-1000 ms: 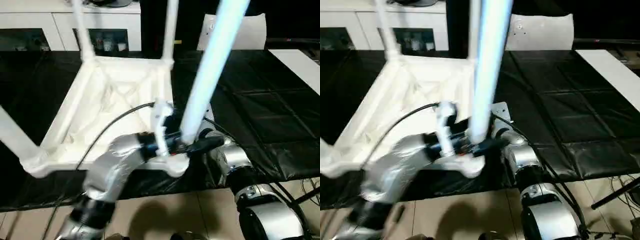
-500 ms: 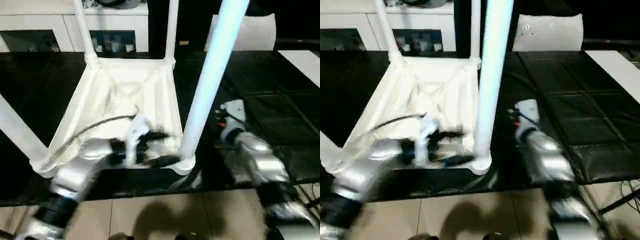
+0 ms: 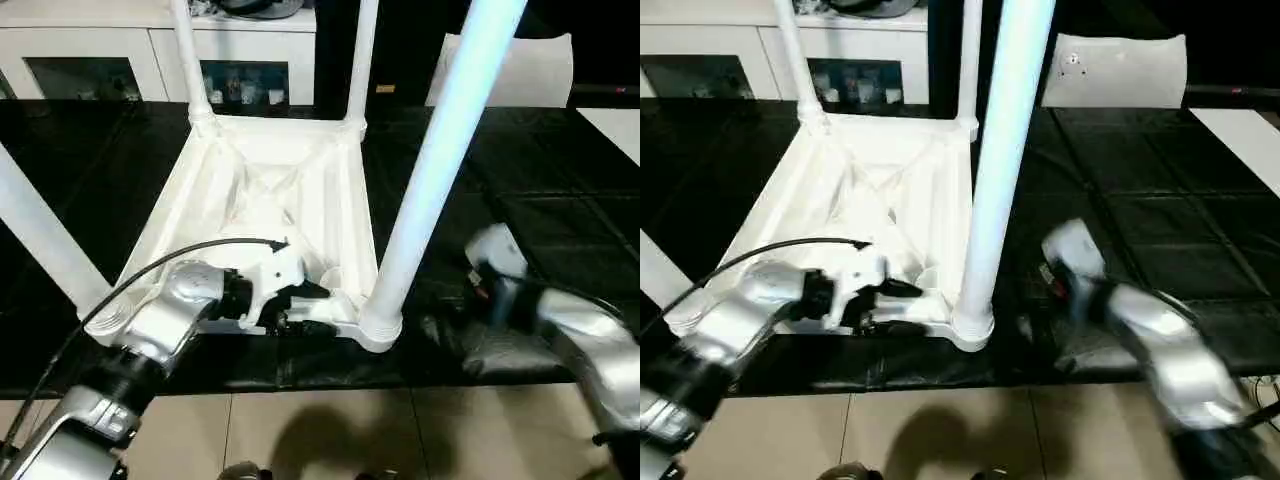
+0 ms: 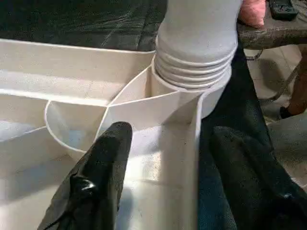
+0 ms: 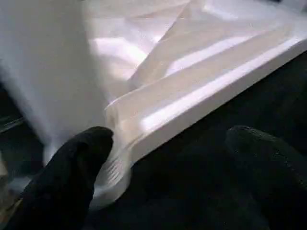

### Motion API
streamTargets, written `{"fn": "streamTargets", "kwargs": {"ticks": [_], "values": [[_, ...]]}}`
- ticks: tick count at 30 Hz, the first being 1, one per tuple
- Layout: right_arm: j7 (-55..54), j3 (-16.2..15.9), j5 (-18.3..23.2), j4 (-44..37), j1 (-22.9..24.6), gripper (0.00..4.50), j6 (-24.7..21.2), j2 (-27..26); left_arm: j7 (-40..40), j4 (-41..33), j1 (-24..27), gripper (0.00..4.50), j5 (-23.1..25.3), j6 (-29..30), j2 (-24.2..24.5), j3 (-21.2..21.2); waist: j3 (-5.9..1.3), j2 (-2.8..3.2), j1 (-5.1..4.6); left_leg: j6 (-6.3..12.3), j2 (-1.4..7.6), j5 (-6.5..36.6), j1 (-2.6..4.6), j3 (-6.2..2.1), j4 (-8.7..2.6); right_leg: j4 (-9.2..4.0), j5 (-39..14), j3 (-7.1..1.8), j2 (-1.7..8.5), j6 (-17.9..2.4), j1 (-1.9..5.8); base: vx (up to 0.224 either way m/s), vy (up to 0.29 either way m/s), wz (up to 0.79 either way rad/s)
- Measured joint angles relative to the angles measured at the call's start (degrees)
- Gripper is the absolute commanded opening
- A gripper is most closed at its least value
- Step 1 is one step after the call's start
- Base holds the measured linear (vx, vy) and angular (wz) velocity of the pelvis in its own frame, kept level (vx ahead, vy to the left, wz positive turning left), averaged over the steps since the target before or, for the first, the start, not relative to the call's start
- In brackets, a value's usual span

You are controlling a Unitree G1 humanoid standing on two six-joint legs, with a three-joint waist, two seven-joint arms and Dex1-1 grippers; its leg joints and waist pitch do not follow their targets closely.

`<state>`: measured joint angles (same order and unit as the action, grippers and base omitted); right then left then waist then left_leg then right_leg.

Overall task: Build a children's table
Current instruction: Rotate table base

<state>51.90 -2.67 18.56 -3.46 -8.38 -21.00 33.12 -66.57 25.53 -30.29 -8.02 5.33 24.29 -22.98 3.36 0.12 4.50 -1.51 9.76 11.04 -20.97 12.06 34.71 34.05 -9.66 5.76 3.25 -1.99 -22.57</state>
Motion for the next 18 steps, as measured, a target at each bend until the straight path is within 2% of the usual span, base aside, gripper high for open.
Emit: {"fn": "streamTargets", "kwargs": {"ticks": [6, 8, 9, 14, 15, 18], "values": [[1.9, -0.1, 2.5, -5.7, 3.2, 4.50, -3.6, 1.8, -3.5, 3.4, -1.8, 2.09, 0.7, -2.2, -0.8, -1.0, -0.21, 0.41, 0.57, 0.00, 0.00, 0.0, 0.06, -0.01, 0.02, -0.07, 0.0, 0.05, 0.00, 0.0, 0.10, 0.000, 0.000, 0.00], [1.9, -0.1, 3.0, -6.4, 3.5, 4.50, -4.1, 1.8, -4.1, 4.0, -1.8, 2.01, 0.7, -2.1, -1.1, -1.0, -0.21, 0.41, 0.59, 0.01, 0.00, 0.0, 0.10, -0.01, 0.02, -0.10, 0.0, 0.06, 0.02, 0.0, 0.16, 0.000, 0.000, 0.00], [1.9, -0.1, 3.3, -6.8, 3.5, 4.50, -4.6, 1.9, -4.3, 4.3, -1.8, 1.74, 0.8, -2.1, -1.2, -1.1, -0.21, 0.41, 0.59, 0.01, -0.01, 0.0, 0.11, -0.01, 0.02, -0.11, 0.0, 0.06, 0.03, 0.0, 0.17, 0.000, 0.000, 0.00], [2.2, -0.1, 4.2, -7.8, 3.8, 4.50, -6.3, 2.3, -4.7, 4.7, -1.8, 1.61, 1.0, -2.2, -1.4, -1.1, -0.21, 0.41, 0.63, 0.00, -0.01, 0.0, 0.11, -0.05, 0.01, -0.11, 0.0, 0.10, 0.03, 0.0, 0.20, 0.000, 0.000, 0.00], [2.5, -0.1, 4.4, -8.4, 4.1, 4.50, -7.0, 3.0, -4.9, 4.9, -1.9, 1.32, 1.0, -2.4, -1.6, -1.1, -0.21, 0.41, 0.66, 0.00, -0.02, 0.0, 0.10, -0.05, 0.01, -0.12, 0.0, 0.10, 0.03, 0.0, 0.20, 0.000, 0.000, 0.00], [3.0, -0.1, 5.0, -9.9, 4.2, 4.50, -8.0, 3.4, -5.6, 5.8, -2.2, 1.14, 1.1, -2.8, -1.8, -0.9, -0.21, 0.41, 0.67, 0.00, -0.01, 0.0, 0.12, -0.07, 0.01, -0.13, 0.0, 0.13, 0.03, 0.0, 0.23, 0.000, 0.000, 0.00]]}}
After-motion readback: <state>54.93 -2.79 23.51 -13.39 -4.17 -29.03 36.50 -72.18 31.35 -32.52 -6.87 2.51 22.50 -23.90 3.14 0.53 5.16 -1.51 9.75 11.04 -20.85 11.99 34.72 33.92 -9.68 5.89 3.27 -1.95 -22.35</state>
